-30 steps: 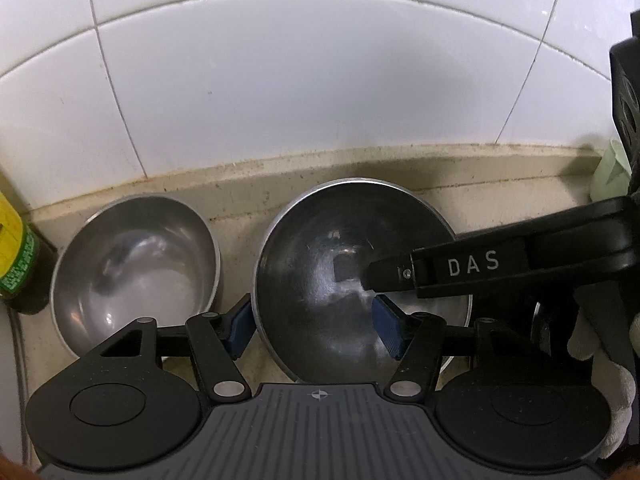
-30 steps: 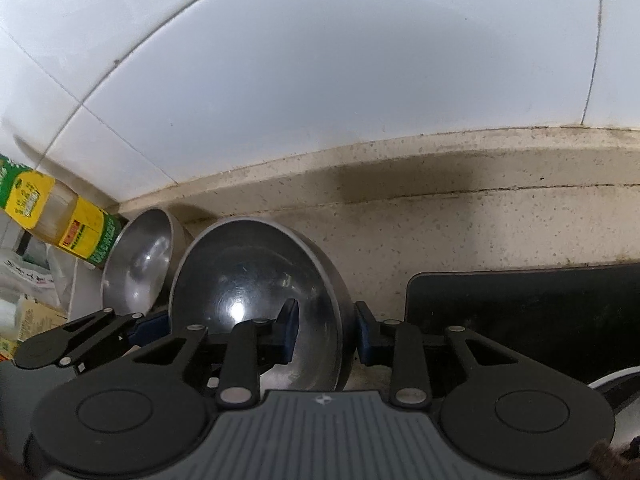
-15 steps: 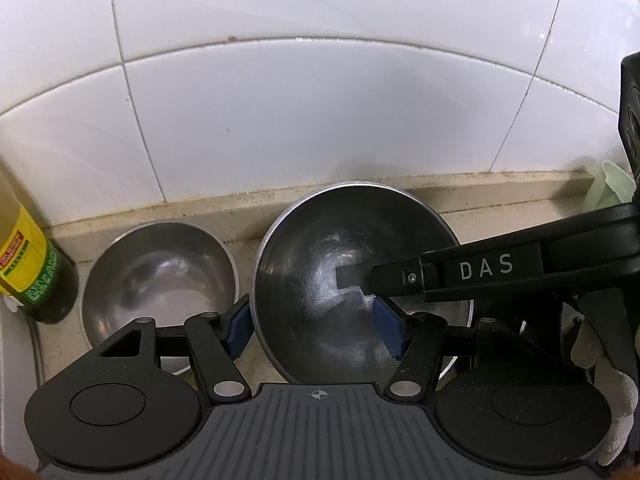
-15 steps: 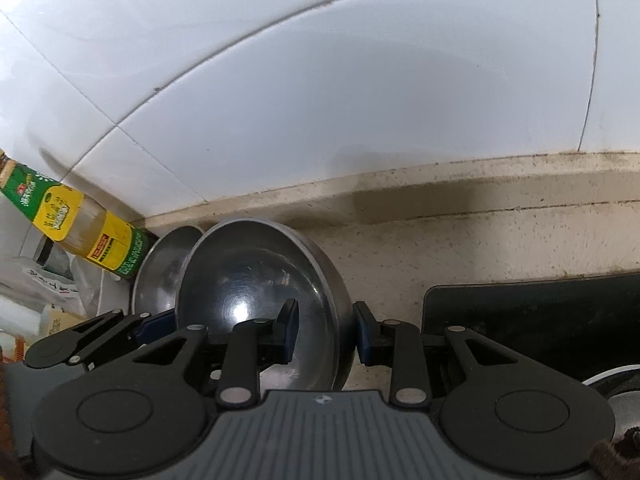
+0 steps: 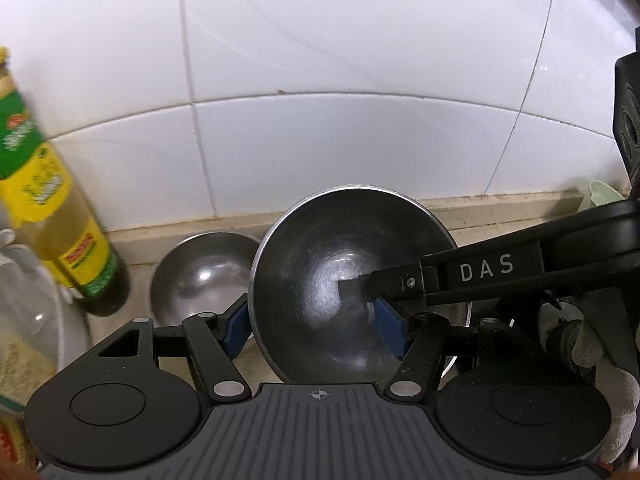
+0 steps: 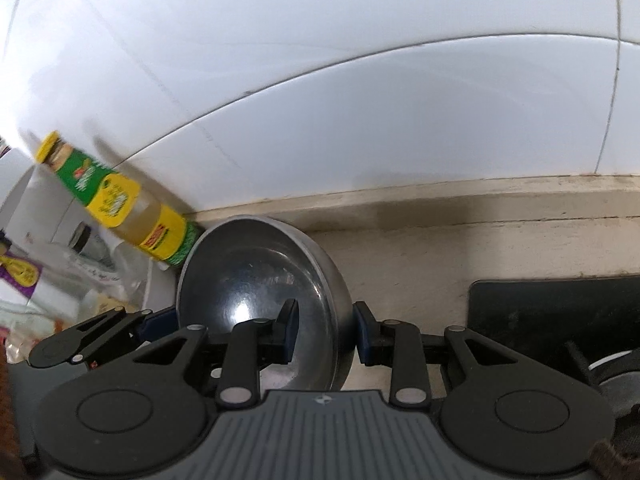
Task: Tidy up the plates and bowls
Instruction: 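Lower the held steel bowl into the other steel bowl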
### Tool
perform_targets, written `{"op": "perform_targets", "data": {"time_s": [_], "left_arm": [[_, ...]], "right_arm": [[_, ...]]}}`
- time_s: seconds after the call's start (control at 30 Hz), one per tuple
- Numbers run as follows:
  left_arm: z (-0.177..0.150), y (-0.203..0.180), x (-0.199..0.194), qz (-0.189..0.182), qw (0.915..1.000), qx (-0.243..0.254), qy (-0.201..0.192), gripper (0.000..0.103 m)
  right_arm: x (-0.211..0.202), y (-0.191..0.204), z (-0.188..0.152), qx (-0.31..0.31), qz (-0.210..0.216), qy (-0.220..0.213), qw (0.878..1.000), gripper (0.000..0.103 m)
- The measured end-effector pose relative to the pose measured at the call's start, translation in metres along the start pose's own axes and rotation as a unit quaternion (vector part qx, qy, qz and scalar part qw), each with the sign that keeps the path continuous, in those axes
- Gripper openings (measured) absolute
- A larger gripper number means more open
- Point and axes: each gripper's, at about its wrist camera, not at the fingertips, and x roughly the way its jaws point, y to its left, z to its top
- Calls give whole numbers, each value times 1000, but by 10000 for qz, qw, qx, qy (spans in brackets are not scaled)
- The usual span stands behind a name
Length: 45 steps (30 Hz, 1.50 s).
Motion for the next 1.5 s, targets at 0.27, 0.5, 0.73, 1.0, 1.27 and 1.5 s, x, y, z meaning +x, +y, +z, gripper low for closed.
{"op": "perform_targets", "data": {"time_s": [0.27, 0.5, 0.73, 1.0, 1.27, 1.5], "left_arm": [[-23, 14, -42, 195, 9997, -97, -129, 72], [-47, 25, -62, 284, 9994, -195, -78, 73], [-68, 31, -69, 322, 9992, -227, 74, 73], [-82, 33, -61, 302, 9987, -229, 333, 73], [-88, 35, -51, 197, 9983, -192, 514, 73], [-88, 41, -50, 222, 9983, -180, 504, 74]], "right_arm": [[-8, 35, -21, -292, 138, 98, 9994, 27], [-7, 61, -47, -525, 206, 306, 9979, 27], [0, 72, -68, -617, 180, 520, 9966, 27], [13, 72, -83, -642, 49, 746, 9951, 27], [23, 71, -92, -713, -199, 919, 9930, 28], [22, 74, -87, -910, -415, 724, 9923, 29]]}}
